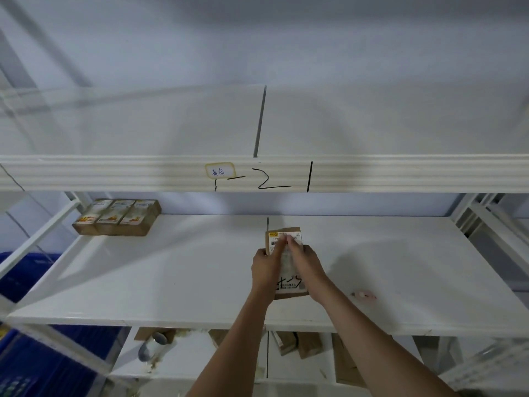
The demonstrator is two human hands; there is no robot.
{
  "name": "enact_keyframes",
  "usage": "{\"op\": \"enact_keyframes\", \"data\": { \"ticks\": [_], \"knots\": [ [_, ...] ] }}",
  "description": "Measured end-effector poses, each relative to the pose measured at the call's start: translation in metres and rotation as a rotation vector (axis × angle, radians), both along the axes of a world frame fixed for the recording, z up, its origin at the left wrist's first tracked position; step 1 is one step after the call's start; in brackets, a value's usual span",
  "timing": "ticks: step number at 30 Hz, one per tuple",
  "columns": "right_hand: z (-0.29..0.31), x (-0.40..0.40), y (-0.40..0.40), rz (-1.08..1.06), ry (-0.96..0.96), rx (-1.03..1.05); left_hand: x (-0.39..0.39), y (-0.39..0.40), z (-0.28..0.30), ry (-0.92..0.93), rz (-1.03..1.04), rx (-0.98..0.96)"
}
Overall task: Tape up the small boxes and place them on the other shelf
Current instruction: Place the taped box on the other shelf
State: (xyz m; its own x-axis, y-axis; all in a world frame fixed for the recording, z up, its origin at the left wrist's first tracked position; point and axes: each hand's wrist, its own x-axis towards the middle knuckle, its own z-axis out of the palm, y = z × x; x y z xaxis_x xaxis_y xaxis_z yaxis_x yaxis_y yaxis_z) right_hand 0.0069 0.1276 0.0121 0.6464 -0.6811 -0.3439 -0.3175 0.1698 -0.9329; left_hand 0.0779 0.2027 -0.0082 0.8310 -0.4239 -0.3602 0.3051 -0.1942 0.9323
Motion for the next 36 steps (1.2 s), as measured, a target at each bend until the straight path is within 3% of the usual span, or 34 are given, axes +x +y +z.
{"op": "enact_keyframes", "data": {
  "ticks": [3, 6, 11, 15, 22, 28, 36],
  "knots": [
    [-0.001, -0.001, 0.004, -0.002, 0.054, -0.229, -0.003, 0.001, 0.007, -0.072, 0.012, 0.057],
    [-0.003, -0.001, 0.004, 0.016, 0.081, -0.267, -0.006, 0.004, 0.008, -0.069, -0.009, 0.072],
    [0.002, 0.001, -0.004, 0.029, 0.096, -0.188, -0.004, 0.013, 0.015, 0.108, -0.05, -0.083],
    [0.009, 0.008, -0.004, 0.073, 0.031, -0.07, -0.01, 0.035, 0.022, 0.103, -0.123, -0.083],
    [0.02, 0.019, 0.037, 0.37, -0.099, 0.037, -0.008, 0.082, 0.027, 0.057, 0.146, -0.166],
    [0.022, 0.038, 0.093, 0.427, -0.152, -0.088, 0.003, 0.135, 0.039, -0.096, 0.245, -0.137],
    [0.038, 0.06, 0.169, 0.486, -0.164, -0.127, 0.024, 0.21, 0.045, -0.15, 0.332, -0.087]
  ]
}}
